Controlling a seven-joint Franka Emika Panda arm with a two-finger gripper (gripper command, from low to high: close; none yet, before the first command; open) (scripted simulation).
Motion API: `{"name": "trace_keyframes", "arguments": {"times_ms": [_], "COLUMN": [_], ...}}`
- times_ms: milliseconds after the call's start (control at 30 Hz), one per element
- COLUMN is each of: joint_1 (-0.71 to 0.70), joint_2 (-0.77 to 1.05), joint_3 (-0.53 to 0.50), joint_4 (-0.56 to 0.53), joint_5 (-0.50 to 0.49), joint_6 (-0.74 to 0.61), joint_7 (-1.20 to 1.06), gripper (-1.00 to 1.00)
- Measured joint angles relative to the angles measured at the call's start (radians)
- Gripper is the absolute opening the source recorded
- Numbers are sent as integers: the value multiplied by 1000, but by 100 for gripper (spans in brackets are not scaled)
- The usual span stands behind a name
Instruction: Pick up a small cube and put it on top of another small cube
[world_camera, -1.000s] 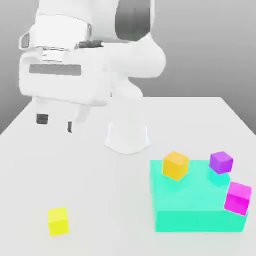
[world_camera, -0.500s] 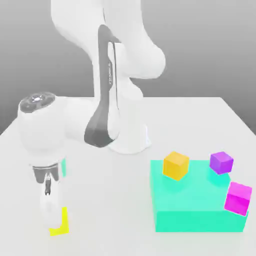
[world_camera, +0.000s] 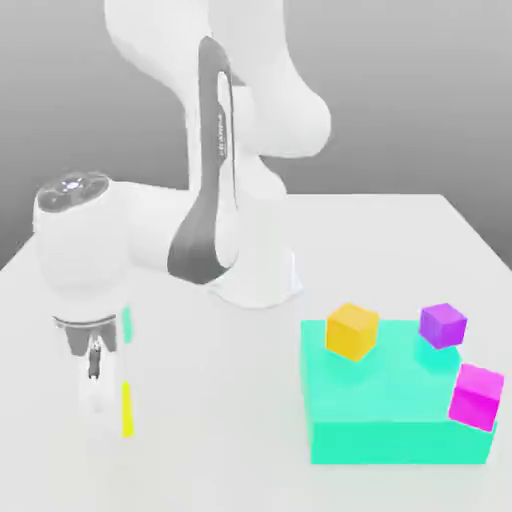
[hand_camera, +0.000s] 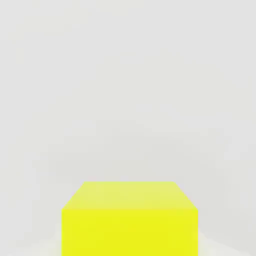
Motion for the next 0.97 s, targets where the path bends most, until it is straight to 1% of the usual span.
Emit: {"name": "trace_keyframes", "arguments": {"times_ms": [100,267,500,633,700,867,900,967], "joint_1": [86,216,420,555,584,584,583,583], "joint_2": [-108,-287,-537,-681,-677,-524,-505,-505], "joint_3": [54,104,182,210,222,249,252,252], "joint_4": [-47,-128,-241,-306,-330,-374,-379,-379], "joint_5": [11,53,134,175,186,195,196,196], "joint_6": [-60,-158,-294,-371,-343,-147,-123,-123], "joint_7": [-68,-203,-406,-519,-545,-550,-550,-550], "gripper": [-100,-100,-100,-100,-100,-100,100,100]}}
